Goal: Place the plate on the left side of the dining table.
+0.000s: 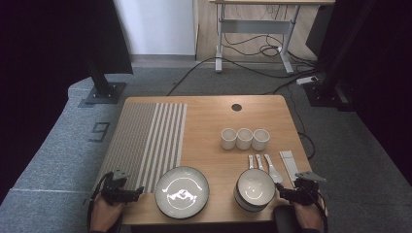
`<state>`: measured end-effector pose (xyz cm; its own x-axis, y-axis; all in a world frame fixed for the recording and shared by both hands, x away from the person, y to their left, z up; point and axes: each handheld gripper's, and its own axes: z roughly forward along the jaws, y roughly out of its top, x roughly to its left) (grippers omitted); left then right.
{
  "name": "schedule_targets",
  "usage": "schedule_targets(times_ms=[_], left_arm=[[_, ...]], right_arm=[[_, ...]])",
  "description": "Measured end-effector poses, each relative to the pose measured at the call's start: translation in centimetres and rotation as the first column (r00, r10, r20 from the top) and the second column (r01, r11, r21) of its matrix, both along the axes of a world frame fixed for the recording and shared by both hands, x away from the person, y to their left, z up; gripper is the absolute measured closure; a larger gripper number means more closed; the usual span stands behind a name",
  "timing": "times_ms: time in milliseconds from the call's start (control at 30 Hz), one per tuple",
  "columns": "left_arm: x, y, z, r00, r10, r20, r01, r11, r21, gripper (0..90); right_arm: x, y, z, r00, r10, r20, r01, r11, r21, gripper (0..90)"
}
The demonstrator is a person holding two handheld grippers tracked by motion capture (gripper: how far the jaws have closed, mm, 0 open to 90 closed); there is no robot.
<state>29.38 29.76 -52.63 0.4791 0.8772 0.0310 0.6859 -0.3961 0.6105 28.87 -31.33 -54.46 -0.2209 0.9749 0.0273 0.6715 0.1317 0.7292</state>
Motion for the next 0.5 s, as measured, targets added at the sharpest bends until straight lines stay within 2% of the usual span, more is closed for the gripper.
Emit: schedule_targets(times_ms=[100,500], left_arm=[[-0.02,-0.09,-0.02,1.0000,0.000,0.001,0.000,1.0000,0.009,9.5],[-0.02,0.20,0.06,1.0000,-0.005,-0.002,0.005,0.9998,-0.022,10.7]], right_arm=[[-0.05,0.01,0.03,1.0000,0.001,0.005,-0.001,1.000,-0.001,7.5],[-0.23,0.10,0.24,0.9999,0.007,0.014,-0.007,1.000,-0.007,7.4]])
